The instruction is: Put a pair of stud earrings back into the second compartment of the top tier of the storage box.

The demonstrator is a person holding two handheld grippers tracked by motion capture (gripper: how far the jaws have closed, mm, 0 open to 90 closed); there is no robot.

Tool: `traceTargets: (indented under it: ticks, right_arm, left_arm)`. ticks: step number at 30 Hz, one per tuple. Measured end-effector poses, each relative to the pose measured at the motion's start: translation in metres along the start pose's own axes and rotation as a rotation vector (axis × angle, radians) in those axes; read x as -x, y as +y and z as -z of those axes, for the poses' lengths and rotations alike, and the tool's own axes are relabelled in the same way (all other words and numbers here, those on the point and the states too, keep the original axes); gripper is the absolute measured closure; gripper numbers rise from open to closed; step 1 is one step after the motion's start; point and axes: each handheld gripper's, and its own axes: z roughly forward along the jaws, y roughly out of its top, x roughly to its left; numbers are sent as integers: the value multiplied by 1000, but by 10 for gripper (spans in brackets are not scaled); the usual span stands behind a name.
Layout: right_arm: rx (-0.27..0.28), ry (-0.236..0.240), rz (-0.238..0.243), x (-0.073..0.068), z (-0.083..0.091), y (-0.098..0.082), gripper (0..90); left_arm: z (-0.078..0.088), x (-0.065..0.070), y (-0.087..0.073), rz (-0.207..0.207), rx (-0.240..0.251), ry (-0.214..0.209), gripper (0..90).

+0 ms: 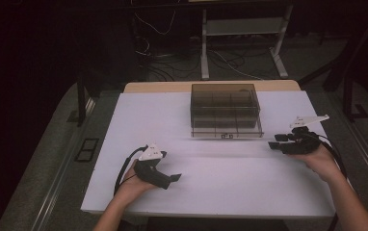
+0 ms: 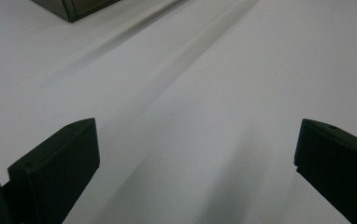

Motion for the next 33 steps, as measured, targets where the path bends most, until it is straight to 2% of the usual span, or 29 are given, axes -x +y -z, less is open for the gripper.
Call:
traceTargets:
  ticks: [11, 23, 33]
  right_arm:
    - [-21, -5, 2, 8, -7, -8, 598]
    - [-71, -8, 8, 11, -18, -14, 657]
    - [-88, -26, 48, 9, -22, -15, 702]
  left_arm:
    - [0, 0, 0, 4, -1, -1, 0]
    - [-1, 0, 0, -4, -7, -3, 0]
    - [-1, 0, 0, -5, -7, -2, 0]
